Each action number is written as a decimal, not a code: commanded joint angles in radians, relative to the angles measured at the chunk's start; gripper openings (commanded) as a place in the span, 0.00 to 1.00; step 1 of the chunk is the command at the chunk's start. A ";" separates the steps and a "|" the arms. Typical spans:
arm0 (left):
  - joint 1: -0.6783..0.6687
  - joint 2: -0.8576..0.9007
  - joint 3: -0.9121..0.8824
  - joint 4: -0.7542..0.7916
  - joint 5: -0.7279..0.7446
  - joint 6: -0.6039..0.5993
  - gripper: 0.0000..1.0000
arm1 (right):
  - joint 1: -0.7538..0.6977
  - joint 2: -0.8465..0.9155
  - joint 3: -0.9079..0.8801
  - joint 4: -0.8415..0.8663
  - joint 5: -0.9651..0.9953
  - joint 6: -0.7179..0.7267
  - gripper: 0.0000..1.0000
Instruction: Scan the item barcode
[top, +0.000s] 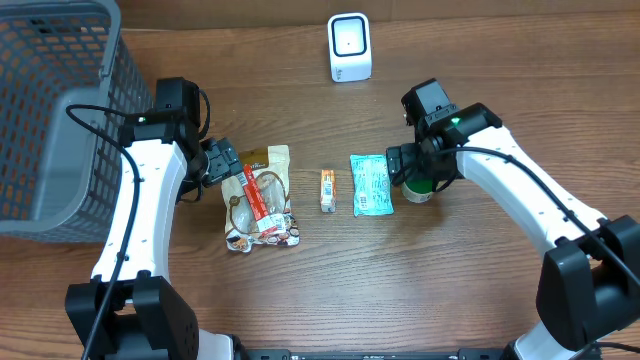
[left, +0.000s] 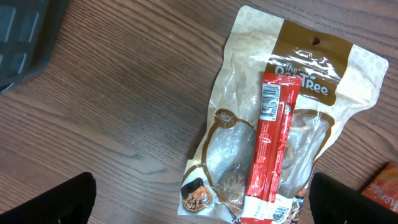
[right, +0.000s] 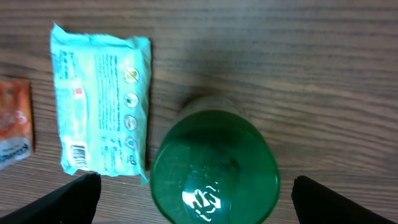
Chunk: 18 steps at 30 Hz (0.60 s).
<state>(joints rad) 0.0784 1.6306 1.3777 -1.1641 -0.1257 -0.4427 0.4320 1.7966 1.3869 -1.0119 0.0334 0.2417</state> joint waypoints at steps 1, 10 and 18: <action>0.000 -0.001 0.016 -0.002 -0.012 -0.010 1.00 | -0.003 -0.001 -0.022 0.017 0.010 -0.003 1.00; 0.000 -0.001 0.016 -0.002 -0.012 -0.010 1.00 | -0.003 -0.001 -0.074 0.078 0.011 -0.003 1.00; 0.000 -0.001 0.016 -0.002 -0.012 -0.010 1.00 | -0.003 -0.001 -0.127 0.127 0.045 -0.003 1.00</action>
<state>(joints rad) 0.0784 1.6306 1.3777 -1.1641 -0.1257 -0.4427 0.4320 1.7966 1.2819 -0.8967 0.0578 0.2417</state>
